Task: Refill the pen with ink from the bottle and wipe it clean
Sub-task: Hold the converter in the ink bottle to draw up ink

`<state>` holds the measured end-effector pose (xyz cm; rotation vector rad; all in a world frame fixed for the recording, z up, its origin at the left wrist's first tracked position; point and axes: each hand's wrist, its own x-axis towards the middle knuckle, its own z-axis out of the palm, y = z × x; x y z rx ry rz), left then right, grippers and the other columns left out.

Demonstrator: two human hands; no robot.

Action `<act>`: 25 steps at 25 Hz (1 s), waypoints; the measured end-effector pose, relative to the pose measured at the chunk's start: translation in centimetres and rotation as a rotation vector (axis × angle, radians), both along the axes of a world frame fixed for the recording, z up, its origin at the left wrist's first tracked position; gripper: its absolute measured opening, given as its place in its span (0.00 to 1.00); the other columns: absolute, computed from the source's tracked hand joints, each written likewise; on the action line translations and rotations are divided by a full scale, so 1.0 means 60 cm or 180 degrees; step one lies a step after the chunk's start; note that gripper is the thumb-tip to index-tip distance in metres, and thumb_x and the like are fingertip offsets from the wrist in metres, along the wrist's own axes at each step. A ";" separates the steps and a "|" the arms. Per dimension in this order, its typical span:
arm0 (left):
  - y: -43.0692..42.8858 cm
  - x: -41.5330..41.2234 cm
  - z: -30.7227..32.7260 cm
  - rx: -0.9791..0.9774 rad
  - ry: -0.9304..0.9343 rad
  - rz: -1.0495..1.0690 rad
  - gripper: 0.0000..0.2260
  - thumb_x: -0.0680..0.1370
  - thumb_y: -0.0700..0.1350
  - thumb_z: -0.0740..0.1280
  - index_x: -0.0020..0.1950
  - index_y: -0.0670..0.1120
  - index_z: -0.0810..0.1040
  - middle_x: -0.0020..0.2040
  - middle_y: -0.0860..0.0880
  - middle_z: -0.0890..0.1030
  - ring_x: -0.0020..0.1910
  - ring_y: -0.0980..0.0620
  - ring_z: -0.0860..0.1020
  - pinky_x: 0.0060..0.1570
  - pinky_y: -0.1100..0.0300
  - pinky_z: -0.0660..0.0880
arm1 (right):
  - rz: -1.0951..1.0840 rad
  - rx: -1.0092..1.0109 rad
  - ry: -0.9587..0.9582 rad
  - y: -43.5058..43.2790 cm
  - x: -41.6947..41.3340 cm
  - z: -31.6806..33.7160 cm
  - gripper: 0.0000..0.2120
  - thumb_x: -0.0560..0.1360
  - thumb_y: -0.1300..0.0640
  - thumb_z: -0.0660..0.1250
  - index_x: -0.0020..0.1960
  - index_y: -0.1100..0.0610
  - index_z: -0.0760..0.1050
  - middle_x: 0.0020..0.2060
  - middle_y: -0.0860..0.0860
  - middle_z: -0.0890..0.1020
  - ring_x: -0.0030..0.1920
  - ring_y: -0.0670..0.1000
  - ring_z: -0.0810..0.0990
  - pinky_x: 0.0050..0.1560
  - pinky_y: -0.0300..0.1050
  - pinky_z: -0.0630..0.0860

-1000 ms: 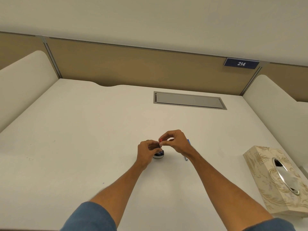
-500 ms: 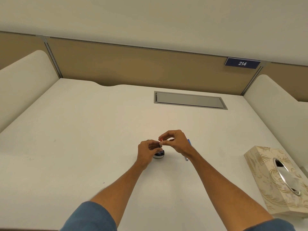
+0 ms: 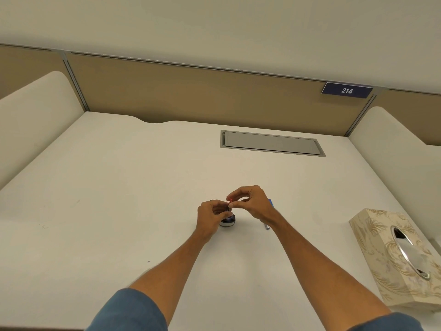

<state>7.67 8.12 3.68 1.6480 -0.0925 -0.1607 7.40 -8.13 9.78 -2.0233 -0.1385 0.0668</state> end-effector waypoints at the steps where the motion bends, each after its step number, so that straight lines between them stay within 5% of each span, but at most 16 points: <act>1: 0.000 0.000 -0.001 -0.0003 0.0006 0.0004 0.10 0.68 0.31 0.74 0.48 0.38 0.83 0.42 0.42 0.86 0.42 0.46 0.85 0.49 0.54 0.82 | 0.0009 -0.0018 0.0015 -0.001 0.000 -0.001 0.06 0.68 0.63 0.75 0.45 0.57 0.84 0.42 0.54 0.86 0.45 0.53 0.85 0.51 0.46 0.81; 19: 0.000 -0.001 -0.001 -0.0028 0.0025 0.0024 0.09 0.68 0.31 0.74 0.47 0.39 0.84 0.42 0.42 0.86 0.42 0.46 0.85 0.49 0.53 0.82 | -0.0070 -0.0085 -0.0077 0.001 -0.009 0.007 0.03 0.69 0.64 0.74 0.44 0.60 0.83 0.40 0.56 0.86 0.44 0.51 0.84 0.47 0.37 0.78; 25: 0.001 -0.002 0.000 -0.0016 0.0018 0.0007 0.09 0.68 0.32 0.74 0.47 0.39 0.84 0.42 0.42 0.86 0.43 0.46 0.85 0.50 0.53 0.82 | -0.0029 -0.0029 -0.0011 -0.003 -0.008 0.005 0.05 0.69 0.64 0.75 0.45 0.59 0.84 0.41 0.54 0.86 0.45 0.49 0.85 0.51 0.42 0.81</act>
